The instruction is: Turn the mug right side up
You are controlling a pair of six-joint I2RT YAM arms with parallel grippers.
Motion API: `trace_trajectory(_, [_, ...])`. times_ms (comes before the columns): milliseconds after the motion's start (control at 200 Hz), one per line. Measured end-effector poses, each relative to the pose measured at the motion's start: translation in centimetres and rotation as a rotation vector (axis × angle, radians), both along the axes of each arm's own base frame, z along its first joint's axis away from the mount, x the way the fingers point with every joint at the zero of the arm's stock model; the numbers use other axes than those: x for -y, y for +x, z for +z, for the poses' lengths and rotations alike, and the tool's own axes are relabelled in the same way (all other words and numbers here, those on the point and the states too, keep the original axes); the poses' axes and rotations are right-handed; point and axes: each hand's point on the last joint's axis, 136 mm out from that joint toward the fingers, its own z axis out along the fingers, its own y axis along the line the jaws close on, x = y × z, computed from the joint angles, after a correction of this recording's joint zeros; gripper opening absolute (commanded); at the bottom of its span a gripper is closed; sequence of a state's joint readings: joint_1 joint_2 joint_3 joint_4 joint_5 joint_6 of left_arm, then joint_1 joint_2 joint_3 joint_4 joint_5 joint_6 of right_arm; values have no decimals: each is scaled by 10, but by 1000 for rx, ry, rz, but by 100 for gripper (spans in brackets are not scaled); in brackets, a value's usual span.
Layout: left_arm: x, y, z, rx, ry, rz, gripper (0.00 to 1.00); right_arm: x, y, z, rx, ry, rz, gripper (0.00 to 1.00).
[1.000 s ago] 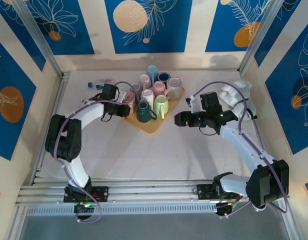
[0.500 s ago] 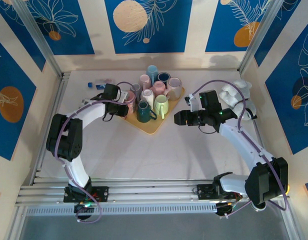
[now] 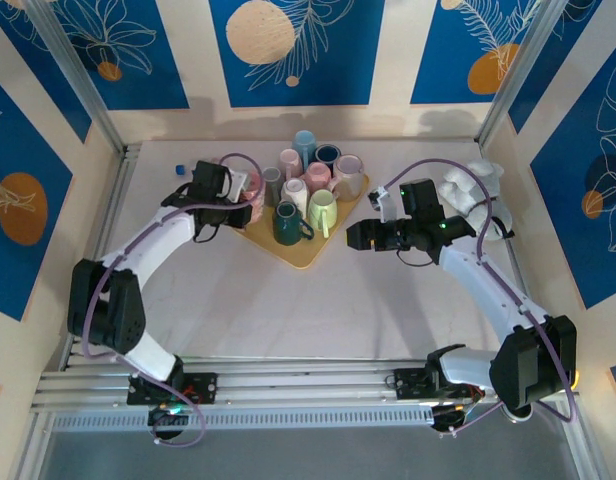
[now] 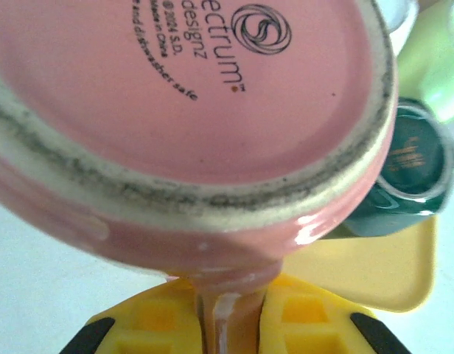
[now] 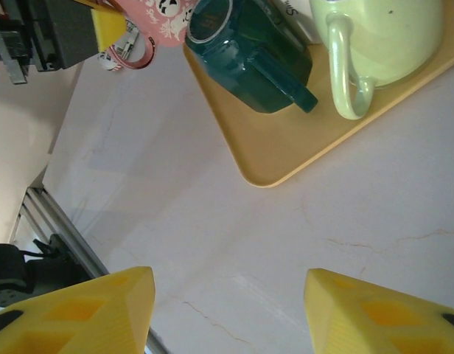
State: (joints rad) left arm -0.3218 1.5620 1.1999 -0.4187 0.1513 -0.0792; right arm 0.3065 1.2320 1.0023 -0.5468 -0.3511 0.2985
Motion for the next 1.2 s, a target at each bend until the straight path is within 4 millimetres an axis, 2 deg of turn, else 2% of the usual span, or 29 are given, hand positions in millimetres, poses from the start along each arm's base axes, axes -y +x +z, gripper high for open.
trace_trajectory(195, [5, -18, 42, 38, -97, 21, 0, -5, -8, 18, 9, 66, 12, 56])
trace_trajectory(515, [20, -45, 113, 89, -345, 48, 0, -22, -17, 64, -37, 287, 7, 52])
trace_trajectory(805, [45, -44, 172, 138, -646, 36, 0, -44, -16, 103, -166, 507, -17, 49])
trace_trajectory(940, [58, -46, 188, 146, -757, 9, 0, -58, -9, 120, -229, 608, -30, 49])
trace_trajectory(1070, [67, -48, 194, 139, -833, -7, 0, -73, -7, 131, -292, 686, -43, 49])
trace_trajectory(1200, [74, -49, 203, 140, -903, -15, 0, -81, -3, 133, -346, 761, -84, 50])
